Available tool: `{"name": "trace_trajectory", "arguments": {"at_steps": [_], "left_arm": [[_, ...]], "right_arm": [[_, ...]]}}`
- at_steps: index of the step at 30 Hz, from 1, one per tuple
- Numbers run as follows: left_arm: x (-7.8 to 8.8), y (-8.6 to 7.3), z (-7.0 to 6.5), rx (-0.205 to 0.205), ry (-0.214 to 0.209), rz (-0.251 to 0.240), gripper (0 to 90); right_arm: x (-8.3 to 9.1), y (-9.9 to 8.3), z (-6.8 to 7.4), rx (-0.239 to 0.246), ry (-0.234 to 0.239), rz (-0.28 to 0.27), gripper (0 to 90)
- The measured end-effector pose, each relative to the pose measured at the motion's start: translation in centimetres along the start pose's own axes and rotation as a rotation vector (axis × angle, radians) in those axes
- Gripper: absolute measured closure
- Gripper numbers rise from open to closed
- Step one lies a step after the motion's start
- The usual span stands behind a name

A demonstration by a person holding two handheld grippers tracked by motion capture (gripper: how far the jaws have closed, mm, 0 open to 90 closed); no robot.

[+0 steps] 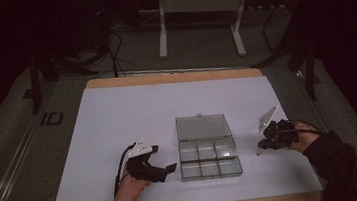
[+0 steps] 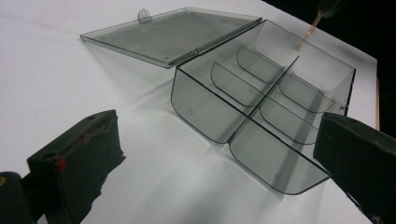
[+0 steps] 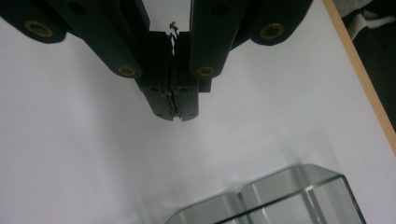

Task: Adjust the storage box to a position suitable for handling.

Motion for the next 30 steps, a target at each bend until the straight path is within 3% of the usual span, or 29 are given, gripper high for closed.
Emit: {"name": "trace_trajectory", "arguments": {"at_steps": [12, 30], "left_arm": [[0.0, 0.0, 0.0, 0.002, -0.002, -0.001, 1.3], [0.1, -0.1, 0.1, 0.006, -0.003, -0.007, 1.3]], "right_arm": [[2.7, 0.9, -0.2, 0.019, -0.025, -0.014, 87.5], [5.5, 3.1, -1.5, 0.051, -0.014, -0.022, 87.4]]}}
Point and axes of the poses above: each handheld gripper's, and its own axes: x roughly backward along the jaws, y roughly out of its top, z roughly to its left, the point moved 4 cm from there along -x, roughly forward along the jaws, and after that the axes turned 14 degrees about x, right-handed, at the moved point
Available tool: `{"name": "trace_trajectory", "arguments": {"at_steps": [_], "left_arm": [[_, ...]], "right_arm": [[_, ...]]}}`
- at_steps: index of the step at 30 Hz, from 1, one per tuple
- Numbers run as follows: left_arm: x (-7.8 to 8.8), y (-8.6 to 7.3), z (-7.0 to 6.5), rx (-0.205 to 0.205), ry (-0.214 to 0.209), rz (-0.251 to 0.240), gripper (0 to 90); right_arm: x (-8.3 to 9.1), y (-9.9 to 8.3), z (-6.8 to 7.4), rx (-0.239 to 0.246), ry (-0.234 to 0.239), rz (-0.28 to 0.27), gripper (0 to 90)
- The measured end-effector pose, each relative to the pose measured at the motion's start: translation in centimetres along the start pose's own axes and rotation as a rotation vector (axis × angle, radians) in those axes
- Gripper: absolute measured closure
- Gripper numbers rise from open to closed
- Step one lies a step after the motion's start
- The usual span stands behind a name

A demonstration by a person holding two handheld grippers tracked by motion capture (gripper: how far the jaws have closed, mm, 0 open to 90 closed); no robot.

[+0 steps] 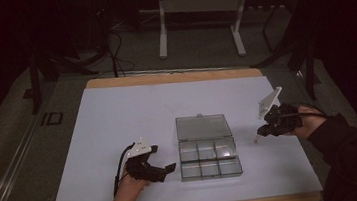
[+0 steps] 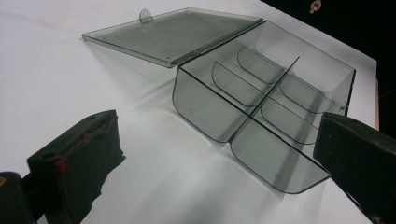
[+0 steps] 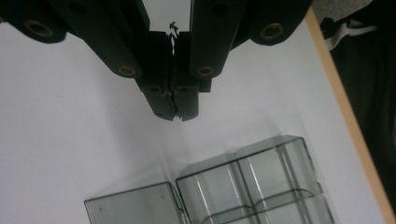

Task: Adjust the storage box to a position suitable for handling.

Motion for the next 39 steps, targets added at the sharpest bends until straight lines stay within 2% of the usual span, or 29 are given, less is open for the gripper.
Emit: {"name": "trace_trajectory", "arguments": {"at_steps": [11, 25, 33, 39], "left_arm": [[0.2, 0.1, 0.1, -0.001, 0.004, -0.011, 1.3], [0.2, 0.1, 0.0, -0.009, -0.001, -0.008, 1.3], [0.4, 0.2, 0.0, -0.004, -0.003, -0.016, 1.3], [0.3, 0.0, 0.0, -0.007, -0.007, -0.007, 1.3]], "right_arm": [[1.2, 2.6, -0.5, 0.053, -0.015, -0.014, 87.4], [0.9, 6.6, -0.2, 0.159, 0.011, -0.05, 87.4], [-0.3, 8.2, -0.1, 0.189, 0.035, -0.059, 87.4], [-1.8, 8.3, -0.1, 0.194, 0.06, -0.05, 87.4]]}}
Point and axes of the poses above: each handheld gripper's, and its own axes: x roughly backward along the jaws, y roughly out of its top, z roughly to its left, the point moved 4 cm from there along -x, roughly forward along the jaws, and after that the axes turned 14 degrees about x, right-handed, at the moved point
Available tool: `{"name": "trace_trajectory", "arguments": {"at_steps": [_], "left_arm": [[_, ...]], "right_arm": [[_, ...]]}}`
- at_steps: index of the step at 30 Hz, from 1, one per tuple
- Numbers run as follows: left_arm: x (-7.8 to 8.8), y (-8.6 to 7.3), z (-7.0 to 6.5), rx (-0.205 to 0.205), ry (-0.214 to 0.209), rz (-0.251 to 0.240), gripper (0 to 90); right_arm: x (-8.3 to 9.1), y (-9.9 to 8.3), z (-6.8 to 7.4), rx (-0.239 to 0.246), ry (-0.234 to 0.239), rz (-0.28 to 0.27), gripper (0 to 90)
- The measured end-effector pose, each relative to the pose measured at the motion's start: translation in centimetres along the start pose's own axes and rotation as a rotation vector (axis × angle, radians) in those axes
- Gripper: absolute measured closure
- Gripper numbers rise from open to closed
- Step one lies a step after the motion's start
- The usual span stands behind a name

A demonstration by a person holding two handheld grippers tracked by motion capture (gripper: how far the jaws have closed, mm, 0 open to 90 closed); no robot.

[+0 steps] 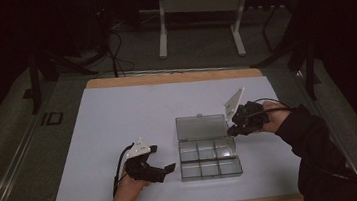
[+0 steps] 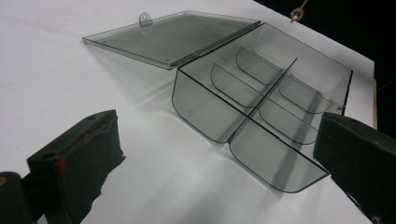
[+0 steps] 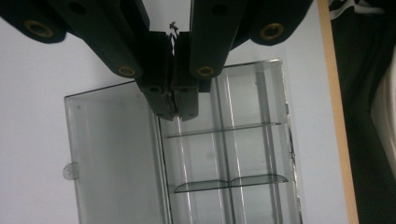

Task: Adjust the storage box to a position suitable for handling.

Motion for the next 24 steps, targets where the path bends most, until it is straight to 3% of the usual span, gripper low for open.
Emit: {"name": "trace_trajectory", "arguments": {"at_steps": [13, 24], "left_arm": [[-0.2, -0.2, 0.0, -0.001, -0.002, 0.009, 1.3], [-0.2, -0.2, -0.1, -0.001, -0.005, 0.009, 1.3]], "right_arm": [[-4.4, -0.9, 0.1, -0.01, 0.048, -0.002, 87.4], [-8.2, -2.0, 0.3, -0.03, 0.106, 0.058, 87.4]]}}
Point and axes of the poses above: each handheld gripper's, and its own axes: x roughly backward along the jaws, y roughly out of its top, z roughly to its left, the point moved 4 cm from there along -x, roughly forward along the jaws, and after that the axes turned 14 degrees about x, right-handed, at the moved point
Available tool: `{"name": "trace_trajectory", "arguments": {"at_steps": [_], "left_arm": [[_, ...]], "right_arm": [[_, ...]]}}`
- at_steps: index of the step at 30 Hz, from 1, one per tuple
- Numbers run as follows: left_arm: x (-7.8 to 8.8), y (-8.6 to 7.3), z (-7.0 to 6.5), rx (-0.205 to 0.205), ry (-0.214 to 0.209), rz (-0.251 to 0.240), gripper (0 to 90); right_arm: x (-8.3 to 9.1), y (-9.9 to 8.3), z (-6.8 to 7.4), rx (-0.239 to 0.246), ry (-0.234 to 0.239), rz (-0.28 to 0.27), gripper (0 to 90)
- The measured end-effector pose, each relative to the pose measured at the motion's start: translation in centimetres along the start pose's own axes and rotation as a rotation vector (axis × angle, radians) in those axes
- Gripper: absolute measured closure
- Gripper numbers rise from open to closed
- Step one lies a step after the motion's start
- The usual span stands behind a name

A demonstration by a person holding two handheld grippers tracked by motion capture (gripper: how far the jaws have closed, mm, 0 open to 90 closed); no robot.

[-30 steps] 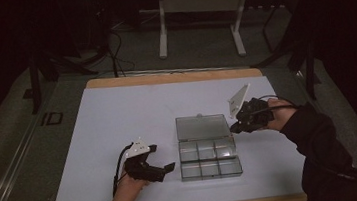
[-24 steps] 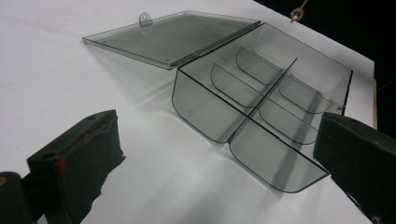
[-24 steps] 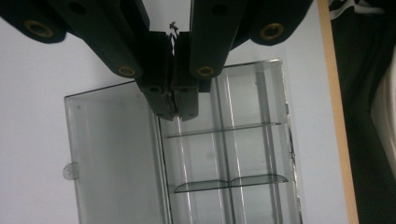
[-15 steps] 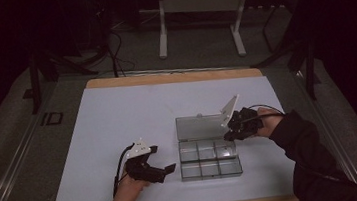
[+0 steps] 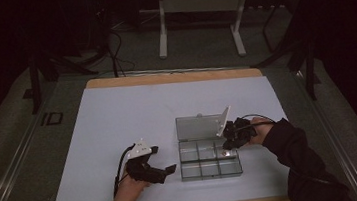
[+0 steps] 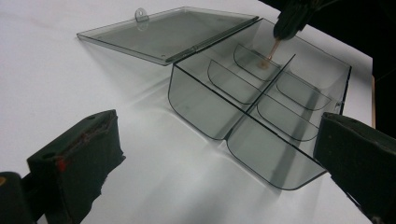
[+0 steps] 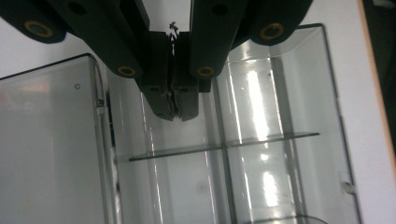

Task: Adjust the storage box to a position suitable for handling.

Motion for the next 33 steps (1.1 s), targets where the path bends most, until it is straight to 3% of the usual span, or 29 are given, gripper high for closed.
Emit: {"name": "trace_trajectory", "arguments": {"at_steps": [17, 29, 33], "left_arm": [[0.2, 0.0, 0.1, -0.001, 0.004, -0.003, 1.3], [0.1, -0.1, 0.1, 0.002, 0.005, 0.0, 1.3], [0.0, -0.1, 0.1, 0.002, -0.001, 0.007, 1.3]], "right_arm": [[-2.6, -0.1, -0.2, -0.021, 0.018, 0.029, 86.7], [-1.2, -0.3, 0.0, -0.028, -0.019, -0.007, 79.6], [0.3, -0.5, 0.8, -0.032, -0.038, -0.072, 71.6]]}}
Point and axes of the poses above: each handheld gripper's, and its own axes: x roughly backward along the jaws, y roughly out of its top, z roughly to its left, the point moved 4 cm from there along -x, roughly forward along the jaws, and after that the axes turned 14 degrees about x, right-handed, at the moved point
